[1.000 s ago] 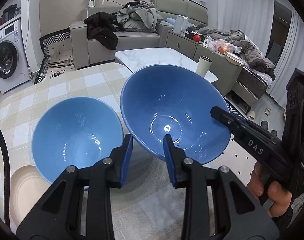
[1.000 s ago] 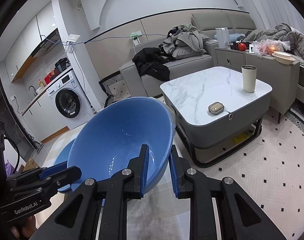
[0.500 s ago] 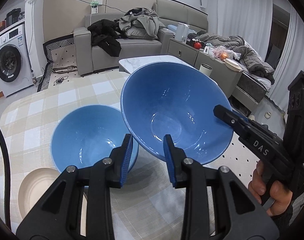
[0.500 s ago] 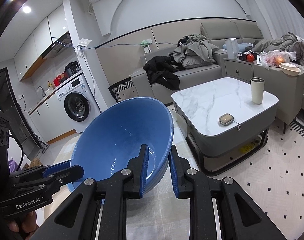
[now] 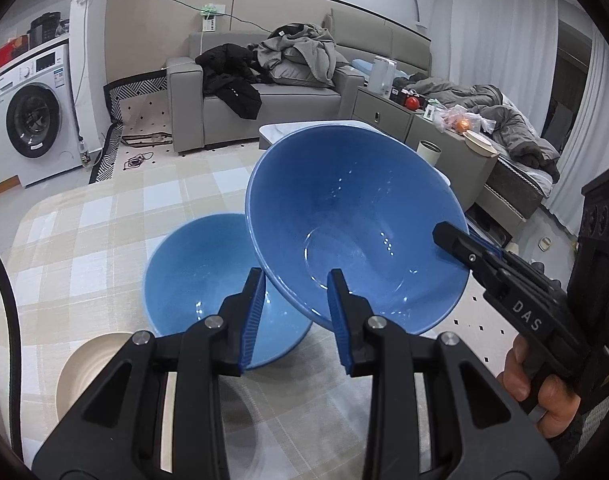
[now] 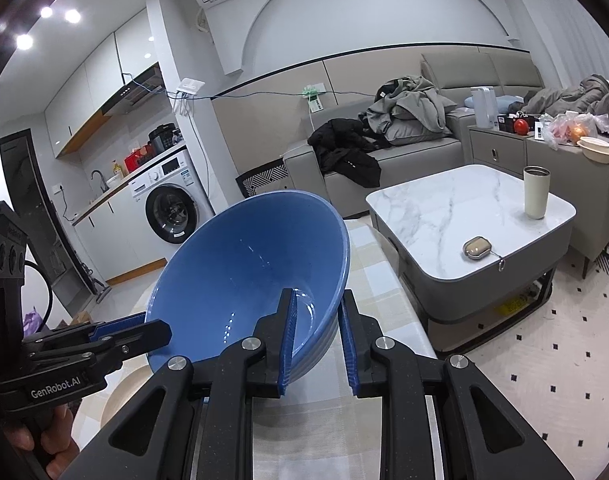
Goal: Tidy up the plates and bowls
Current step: 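Lift the left tool's bowl over the bowl held by the right tool, then nest the left tool's bowl into the right tool's bowl, open left tool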
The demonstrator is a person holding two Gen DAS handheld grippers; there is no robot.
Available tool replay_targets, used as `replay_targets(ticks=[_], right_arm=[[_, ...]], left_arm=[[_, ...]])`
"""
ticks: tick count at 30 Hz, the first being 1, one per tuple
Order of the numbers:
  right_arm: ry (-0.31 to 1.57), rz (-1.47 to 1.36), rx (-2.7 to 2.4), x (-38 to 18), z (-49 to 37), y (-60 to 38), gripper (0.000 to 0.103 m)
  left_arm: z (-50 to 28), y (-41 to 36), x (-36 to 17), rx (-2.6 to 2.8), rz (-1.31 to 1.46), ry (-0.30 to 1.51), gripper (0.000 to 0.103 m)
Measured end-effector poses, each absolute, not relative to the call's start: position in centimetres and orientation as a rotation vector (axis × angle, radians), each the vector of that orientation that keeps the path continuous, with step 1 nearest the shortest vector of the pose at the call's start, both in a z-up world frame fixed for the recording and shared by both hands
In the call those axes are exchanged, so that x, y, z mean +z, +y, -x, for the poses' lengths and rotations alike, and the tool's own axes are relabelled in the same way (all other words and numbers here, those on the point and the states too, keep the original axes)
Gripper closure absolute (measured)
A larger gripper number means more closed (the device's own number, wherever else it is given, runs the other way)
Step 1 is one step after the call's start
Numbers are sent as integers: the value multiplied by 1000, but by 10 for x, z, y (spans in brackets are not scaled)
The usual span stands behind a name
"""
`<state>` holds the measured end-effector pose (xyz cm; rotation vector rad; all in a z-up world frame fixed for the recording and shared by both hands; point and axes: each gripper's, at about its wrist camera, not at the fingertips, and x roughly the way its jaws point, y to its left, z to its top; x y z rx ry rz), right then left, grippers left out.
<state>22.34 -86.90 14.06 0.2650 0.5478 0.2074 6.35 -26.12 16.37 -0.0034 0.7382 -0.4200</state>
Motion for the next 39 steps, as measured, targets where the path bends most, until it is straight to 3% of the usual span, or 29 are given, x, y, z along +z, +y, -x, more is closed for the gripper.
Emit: replay_targets(ticks=[39], right_arm=[[557,-221,334,119,-234,-795,79]], left_arm=[[-86,-176,140,-283,82,753,75]])
